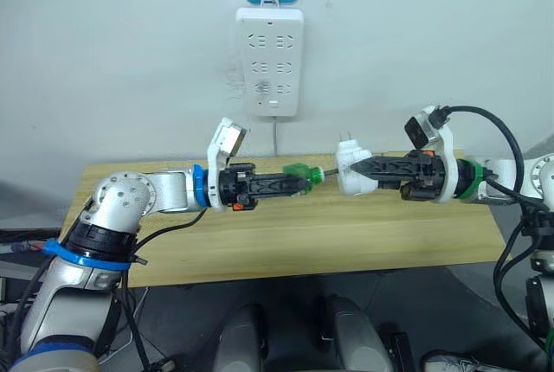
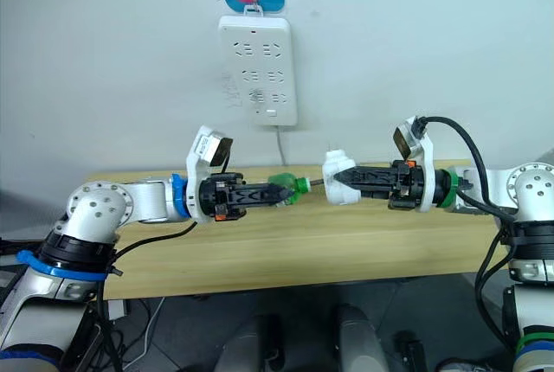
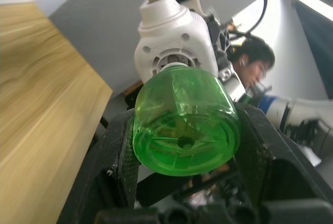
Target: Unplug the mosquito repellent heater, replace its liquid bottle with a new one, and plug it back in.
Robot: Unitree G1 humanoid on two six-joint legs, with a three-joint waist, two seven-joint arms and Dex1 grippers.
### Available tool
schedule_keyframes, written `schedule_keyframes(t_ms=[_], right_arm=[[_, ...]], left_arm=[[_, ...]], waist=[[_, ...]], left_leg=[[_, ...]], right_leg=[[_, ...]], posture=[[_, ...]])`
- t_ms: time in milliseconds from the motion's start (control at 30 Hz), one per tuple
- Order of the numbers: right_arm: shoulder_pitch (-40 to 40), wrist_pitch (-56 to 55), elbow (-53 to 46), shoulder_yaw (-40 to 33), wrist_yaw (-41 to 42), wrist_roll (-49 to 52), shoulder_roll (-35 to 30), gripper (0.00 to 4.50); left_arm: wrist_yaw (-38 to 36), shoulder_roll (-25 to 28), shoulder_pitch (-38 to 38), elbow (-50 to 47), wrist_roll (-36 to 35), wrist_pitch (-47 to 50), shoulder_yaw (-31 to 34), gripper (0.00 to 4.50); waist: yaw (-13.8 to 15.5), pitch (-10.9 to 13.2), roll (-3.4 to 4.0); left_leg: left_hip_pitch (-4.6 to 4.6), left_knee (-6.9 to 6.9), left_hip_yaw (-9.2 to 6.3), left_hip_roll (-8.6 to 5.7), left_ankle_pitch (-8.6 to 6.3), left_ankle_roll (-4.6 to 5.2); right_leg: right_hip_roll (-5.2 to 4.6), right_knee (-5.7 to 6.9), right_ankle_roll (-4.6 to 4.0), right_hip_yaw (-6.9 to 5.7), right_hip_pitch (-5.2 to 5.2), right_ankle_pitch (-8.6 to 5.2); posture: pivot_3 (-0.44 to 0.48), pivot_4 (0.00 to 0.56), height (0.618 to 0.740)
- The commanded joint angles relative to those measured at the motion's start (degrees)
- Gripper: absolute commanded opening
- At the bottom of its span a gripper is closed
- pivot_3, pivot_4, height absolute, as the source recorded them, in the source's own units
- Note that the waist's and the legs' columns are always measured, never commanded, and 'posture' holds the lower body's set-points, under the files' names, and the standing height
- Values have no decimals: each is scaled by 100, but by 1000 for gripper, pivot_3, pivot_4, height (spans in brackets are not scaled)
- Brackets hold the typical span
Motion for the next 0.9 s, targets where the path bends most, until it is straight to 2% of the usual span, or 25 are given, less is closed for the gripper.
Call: schedule_keyframes(t_ms=[33,167,300,333,567,900], right_arm=[[28,-128,65,-256,-148,-352,-238,2973],[113,-556,186,-53,-438,-2216,-550,2973],[273,-1926,393,1330,102,-5140,-1119,2973],[270,-2185,487,1536,325,-5572,-1166,2973],[-167,-2822,1799,2033,1285,-7395,-804,2973],[-680,-3126,3283,1717,1807,-8627,-49,2973]], left_arm=[[-7,15,168,-125,-153,348,454,2279],[-167,166,573,-490,45,602,746,2279],[-14,14,772,-669,121,638,916,2279],[17,-34,780,-710,105,653,936,2279],[212,-267,866,-976,70,737,1065,2279],[217,-225,1237,-1254,3,824,1301,2279]], waist=[[2,0,0],[12,0,0],[70,0,0],[89,0,0],[71,2,1],[103,9,8]], left_leg=[[0,0,1,-1,0,0],[1,0,6,-4,0,-1],[2,0,7,-4,3,-6],[2,0,8,-4,3,-7],[7,0,15,-4,4,-9],[9,-3,12,-4,8,-16]], right_leg=[[-1,-1,0,1,0,0],[-3,0,0,6,0,0],[-1,3,21,7,-4,-12],[-1,3,24,8,-4,-14],[-2,4,1,15,-6,0],[-4,7,-2,11,-4,-1]], posture=[[-178,269,740],[-175,272,740],[-168,278,740],[-166,280,740],[-157,289,740],[-131,300,740]])
